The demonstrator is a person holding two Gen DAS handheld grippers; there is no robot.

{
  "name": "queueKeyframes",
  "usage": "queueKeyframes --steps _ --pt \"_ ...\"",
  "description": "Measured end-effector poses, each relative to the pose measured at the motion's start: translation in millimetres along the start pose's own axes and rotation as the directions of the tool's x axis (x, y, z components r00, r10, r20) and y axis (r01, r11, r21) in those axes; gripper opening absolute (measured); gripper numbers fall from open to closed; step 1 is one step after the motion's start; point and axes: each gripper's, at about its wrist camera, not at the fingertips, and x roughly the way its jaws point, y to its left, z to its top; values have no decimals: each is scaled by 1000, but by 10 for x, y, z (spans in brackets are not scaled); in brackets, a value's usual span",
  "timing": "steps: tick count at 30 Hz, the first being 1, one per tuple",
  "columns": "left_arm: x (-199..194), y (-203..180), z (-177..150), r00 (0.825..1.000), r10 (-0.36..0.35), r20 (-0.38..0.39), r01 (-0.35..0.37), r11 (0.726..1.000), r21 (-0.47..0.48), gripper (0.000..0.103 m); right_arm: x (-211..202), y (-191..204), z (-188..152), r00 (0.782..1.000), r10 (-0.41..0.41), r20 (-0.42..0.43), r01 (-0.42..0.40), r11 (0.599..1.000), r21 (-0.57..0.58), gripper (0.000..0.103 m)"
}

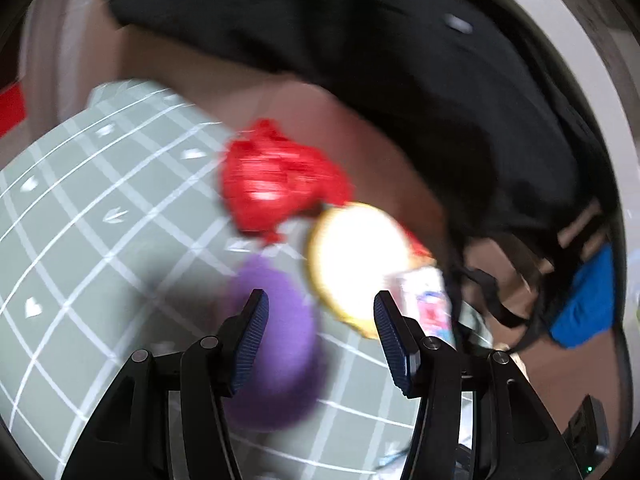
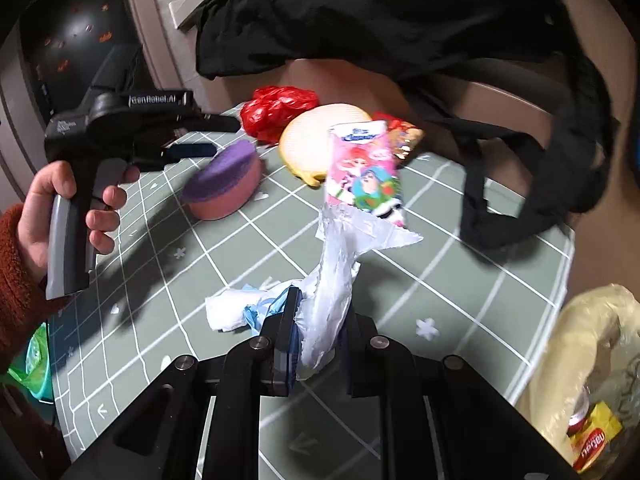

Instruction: Collect trash

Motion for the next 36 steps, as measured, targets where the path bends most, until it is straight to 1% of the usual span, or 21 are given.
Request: queueKeyframes --steps 5,6,8,9,10,11,13,15,18,19,22,24,25,27,29,30,31,32,33,34,36 --pt "99 -357 -111 997 -46 -66 51 995 81 54 -100 -51 -64 1000 0 22 0 1000 14 16" --pt "96 -392 -134 997 -40 -69 47 994 100 54 -127 -63 -81 1000 1 28 -1 1000 20 16" --pt "35 -414 -166 999 -7 -42 13 991 137 54 -149 -87 -105 999 1 36 -2 1000 27 16" --pt "-25 -406 -184 1000 26 -11 -24 987 157 54 -170 -95 -120 999 1 42 -2 999 33 16" --pt "-98 -380 -208 997 76 33 -81 981 174 58 -179 -104 -131 999 1 44 -2 999 37 16" --pt "-152 -341 -230 990 121 69 -132 975 182 58 -191 -108 -142 999 0 49 -2 999 41 16" --pt "-213 -202 -283 964 231 130 -251 954 167 63 -203 -125 -160 998 3 56 -6 999 54 16" --pt "-183 -36 -311 958 265 109 -279 950 140 68 -180 -137 -167 998 10 59 -14 997 70 16" --pt "-8 138 -372 959 283 12 -283 952 120 72 -132 -133 -158 998 28 59 -33 996 85 16" --pt "16 166 -400 966 259 13 -259 959 114 79 -123 -129 -157 998 31 59 -36 996 84 16" --pt "54 159 -425 967 255 8 -254 960 114 79 -116 -63 -160 998 40 57 -44 997 62 16" --pt "104 153 -436 969 248 -14 -245 963 111 79 -124 -29 -173 998 36 54 -38 998 44 17" --pt "138 162 -431 972 232 -48 -226 968 112 78 -130 -19 -178 998 33 53 -36 999 40 17" --pt "161 102 -441 965 260 -36 -253 959 129 73 -146 -18 -181 998 33 53 -36 999 39 17" --pt "131 128 -434 969 244 -27 -241 966 96 66 -162 -38 -178 998 35 56 -38 998 46 17" --pt "97 158 -425 974 226 -22 -225 972 66 60 -162 -43 -180 998 33 56 -36 998 48 17" --pt "66 168 -416 975 221 -17 -219 974 48 56 -158 -51 -181 998 32 57 -35 998 49 17" --pt "32 157 -403 976 217 -11 -217 975 41 54 -160 -54 -185 998 30 58 -33 998 51 17" --pt "-14 146 -396 978 211 4 -211 977 41 50 -158 -61 -190 998 28 58 -31 998 51 18" --pt "-69 124 -387 980 199 25 -200 979 48 42 -158 -65 -192 998 27 59 -30 998 52 17" --pt "-189 75 -366 980 186 63 -191 979 75 34 -166 -62 -192 998 26 61 -30 998 54 17"
